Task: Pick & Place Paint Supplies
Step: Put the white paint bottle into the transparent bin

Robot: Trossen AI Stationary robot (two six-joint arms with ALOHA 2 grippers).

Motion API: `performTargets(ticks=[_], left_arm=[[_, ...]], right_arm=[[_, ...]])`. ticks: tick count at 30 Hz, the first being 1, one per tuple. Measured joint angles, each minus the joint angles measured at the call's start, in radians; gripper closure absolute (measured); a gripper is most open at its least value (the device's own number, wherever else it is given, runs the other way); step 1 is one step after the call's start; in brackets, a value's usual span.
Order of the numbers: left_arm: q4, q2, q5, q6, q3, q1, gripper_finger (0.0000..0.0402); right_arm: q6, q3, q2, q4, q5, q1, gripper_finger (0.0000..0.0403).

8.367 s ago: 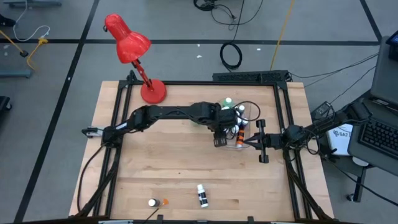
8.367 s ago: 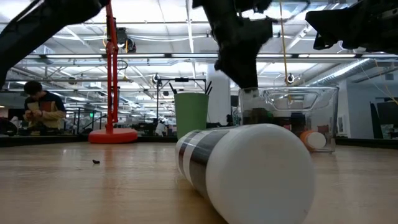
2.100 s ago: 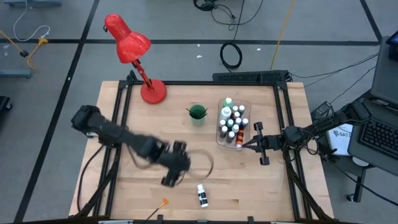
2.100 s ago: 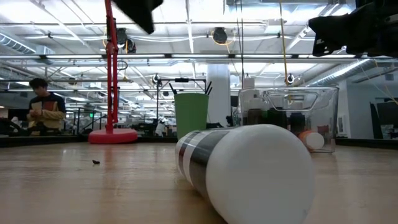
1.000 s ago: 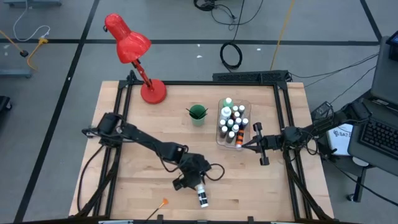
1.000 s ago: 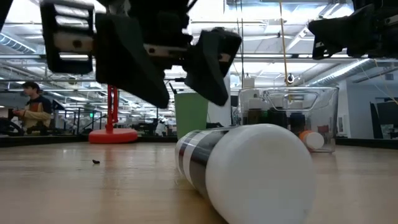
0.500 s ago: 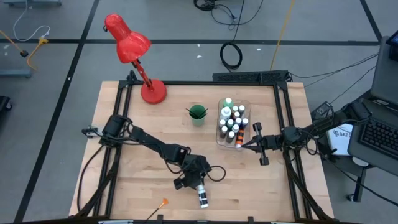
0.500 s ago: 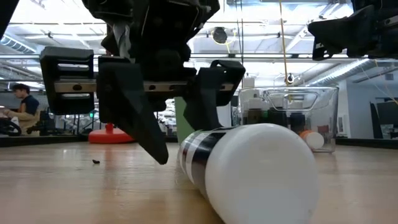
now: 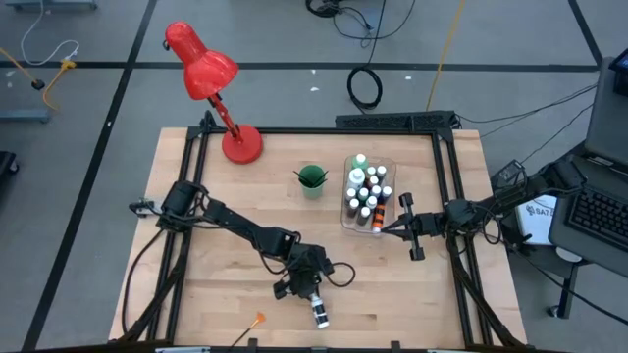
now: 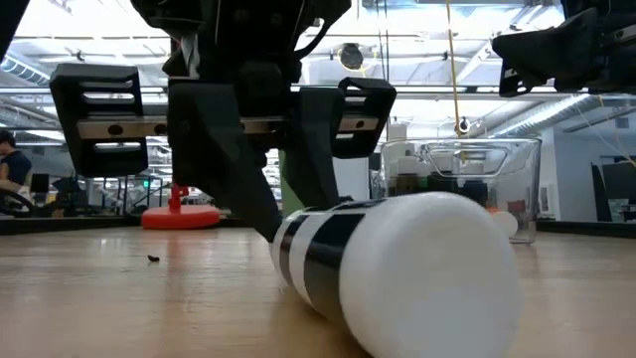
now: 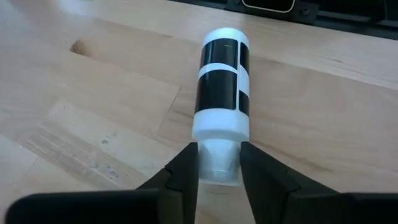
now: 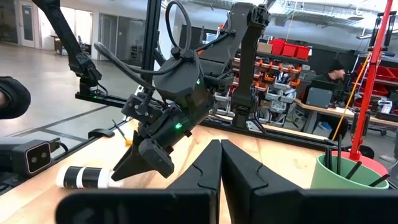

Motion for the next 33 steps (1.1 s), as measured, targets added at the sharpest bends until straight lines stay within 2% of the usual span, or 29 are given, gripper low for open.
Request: performTargets(ticks=[10,23,28,33], left_arm=[[0.000,-0.003,0.017,-0.093,0.002,-0.001,0.0397],[-0.014,-0.003,0.012,-0.194,0.002,0.000,0.0392],[-0.011,-0.003,0.001,-0.172,0.002,-0.003,0.0391],[0.037,-0.002,-0.023,-0.201,0.000,-0.003,0.0364]], right_arm=[[0.000,0.000,0.000,0.000,0.000,0.000,0.0399],[0.000,0.000,0.000,0.001,0.000,0.000,0.0399],[0.000,0.000,0.000,0.001,0.000,0.000,0.0399],[0.000,0.000,0.000,0.001,0.000,0.000,0.0399]])
